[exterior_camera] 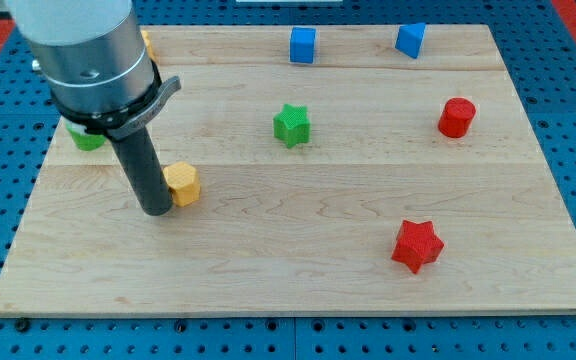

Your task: Move the yellow hexagon to the horizontal right of the green circle

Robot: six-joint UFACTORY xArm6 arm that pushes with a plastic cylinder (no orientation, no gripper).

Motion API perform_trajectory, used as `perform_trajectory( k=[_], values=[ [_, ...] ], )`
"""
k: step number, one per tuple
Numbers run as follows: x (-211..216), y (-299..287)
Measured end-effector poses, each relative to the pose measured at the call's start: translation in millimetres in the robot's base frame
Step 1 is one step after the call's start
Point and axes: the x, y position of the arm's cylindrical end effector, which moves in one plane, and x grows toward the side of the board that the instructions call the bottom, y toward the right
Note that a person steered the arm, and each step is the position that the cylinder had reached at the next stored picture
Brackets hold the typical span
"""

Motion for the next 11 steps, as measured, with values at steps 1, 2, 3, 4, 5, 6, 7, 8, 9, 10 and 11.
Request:
perform_trajectory(
  k=[1,2,3,4,5,6,7,8,9,10,11],
  values=[
    [-7.1,-3.5],
    [-7.1,-4.9],
    [-3.0,-4.9],
    [20.3,0.3],
    [-1.1,3.0],
    [-38.0,9.4],
    [-54.4,28.4],
    [-30.9,35.9],
    [-40.9,53.6],
    [-80.0,60.5],
    [-74.0,40.9]
  ],
)
